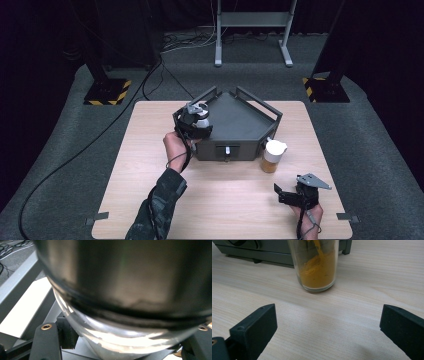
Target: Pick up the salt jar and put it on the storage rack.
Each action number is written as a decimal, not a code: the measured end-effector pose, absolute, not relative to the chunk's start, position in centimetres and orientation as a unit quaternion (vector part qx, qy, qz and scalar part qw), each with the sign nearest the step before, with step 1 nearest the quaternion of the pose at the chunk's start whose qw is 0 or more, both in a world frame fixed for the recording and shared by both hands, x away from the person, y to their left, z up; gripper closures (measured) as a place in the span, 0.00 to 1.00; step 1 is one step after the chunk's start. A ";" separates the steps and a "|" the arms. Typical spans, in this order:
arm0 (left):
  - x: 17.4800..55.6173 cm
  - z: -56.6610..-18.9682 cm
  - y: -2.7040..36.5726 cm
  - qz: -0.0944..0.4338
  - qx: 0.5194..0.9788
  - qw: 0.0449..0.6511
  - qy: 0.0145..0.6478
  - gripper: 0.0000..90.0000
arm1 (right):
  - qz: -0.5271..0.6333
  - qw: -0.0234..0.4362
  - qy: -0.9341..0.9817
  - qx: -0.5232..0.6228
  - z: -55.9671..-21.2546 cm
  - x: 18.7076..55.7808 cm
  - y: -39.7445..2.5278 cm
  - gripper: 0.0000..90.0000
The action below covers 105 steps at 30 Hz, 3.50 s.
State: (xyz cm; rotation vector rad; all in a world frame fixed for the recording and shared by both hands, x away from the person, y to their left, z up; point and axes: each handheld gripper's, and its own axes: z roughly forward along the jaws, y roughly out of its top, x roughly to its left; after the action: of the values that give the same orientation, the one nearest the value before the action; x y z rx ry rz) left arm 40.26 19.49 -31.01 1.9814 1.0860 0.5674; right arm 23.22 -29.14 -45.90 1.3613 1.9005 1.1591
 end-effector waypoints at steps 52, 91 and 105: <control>39.6 -31.5 18.6 0.239 0.781 0.383 0.431 0.09 | 0.429 0.263 0.703 0.503 -45.9 23.2 -29.1 0.00; 27.3 -43.0 26.4 0.176 0.789 0.331 0.486 0.00 | 0.422 0.266 0.705 0.505 -45.8 23.3 -28.9 0.00; 25.9 -44.2 25.9 0.210 0.780 0.336 0.484 0.00 | 0.421 0.265 0.704 0.507 -45.8 23.4 -28.8 0.00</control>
State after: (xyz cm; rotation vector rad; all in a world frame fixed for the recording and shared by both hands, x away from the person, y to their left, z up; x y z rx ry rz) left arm 25.94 25.94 -44.21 2.0354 1.2622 0.5471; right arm 23.36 -28.82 -45.77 1.3707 1.9003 1.1367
